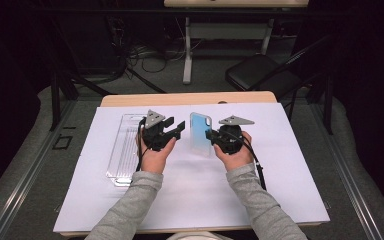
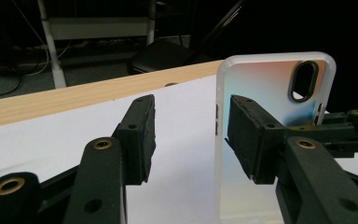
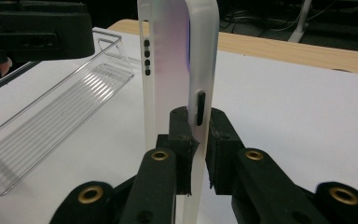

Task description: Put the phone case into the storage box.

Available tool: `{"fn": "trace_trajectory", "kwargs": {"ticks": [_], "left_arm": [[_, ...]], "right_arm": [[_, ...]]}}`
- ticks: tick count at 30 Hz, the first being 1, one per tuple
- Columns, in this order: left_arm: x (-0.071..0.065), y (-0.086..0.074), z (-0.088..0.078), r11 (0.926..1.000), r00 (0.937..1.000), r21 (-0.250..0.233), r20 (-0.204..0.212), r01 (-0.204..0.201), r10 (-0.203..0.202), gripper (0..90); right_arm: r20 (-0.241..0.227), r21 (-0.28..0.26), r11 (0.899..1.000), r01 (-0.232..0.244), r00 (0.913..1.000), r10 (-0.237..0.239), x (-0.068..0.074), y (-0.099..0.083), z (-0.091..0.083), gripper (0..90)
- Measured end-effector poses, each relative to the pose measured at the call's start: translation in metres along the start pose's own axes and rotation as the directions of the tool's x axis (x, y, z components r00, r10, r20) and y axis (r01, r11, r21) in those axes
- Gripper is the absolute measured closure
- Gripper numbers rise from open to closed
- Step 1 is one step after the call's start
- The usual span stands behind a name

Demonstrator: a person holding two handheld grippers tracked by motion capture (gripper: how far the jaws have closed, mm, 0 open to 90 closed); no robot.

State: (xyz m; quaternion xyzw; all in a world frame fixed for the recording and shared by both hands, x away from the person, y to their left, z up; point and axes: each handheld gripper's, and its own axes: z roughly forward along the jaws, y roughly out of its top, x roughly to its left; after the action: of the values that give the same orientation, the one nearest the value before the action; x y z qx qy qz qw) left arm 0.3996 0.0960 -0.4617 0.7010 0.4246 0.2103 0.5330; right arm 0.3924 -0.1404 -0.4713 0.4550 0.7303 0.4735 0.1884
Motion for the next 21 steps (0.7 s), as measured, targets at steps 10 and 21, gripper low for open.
{"fn": "trace_trajectory", "kwargs": {"ticks": [10, 21], "left_arm": [[-0.007, 0.001, 0.012, 1.0000, 1.0000, 0.002, 0.002, -0.009, 0.009, 52.7], [-0.012, -0.001, 0.022, 1.0000, 1.0000, 0.004, 0.004, 0.003, -0.003, 56.7]], "right_arm": [[0.012, 0.008, 1.000, -0.012, 0.9999, 0.012, -0.004, -0.004, 0.004, 81.9], [0.016, 0.005, 1.000, -0.006, 0.9999, 0.006, -0.003, -0.005, 0.004, 81.9]]}}
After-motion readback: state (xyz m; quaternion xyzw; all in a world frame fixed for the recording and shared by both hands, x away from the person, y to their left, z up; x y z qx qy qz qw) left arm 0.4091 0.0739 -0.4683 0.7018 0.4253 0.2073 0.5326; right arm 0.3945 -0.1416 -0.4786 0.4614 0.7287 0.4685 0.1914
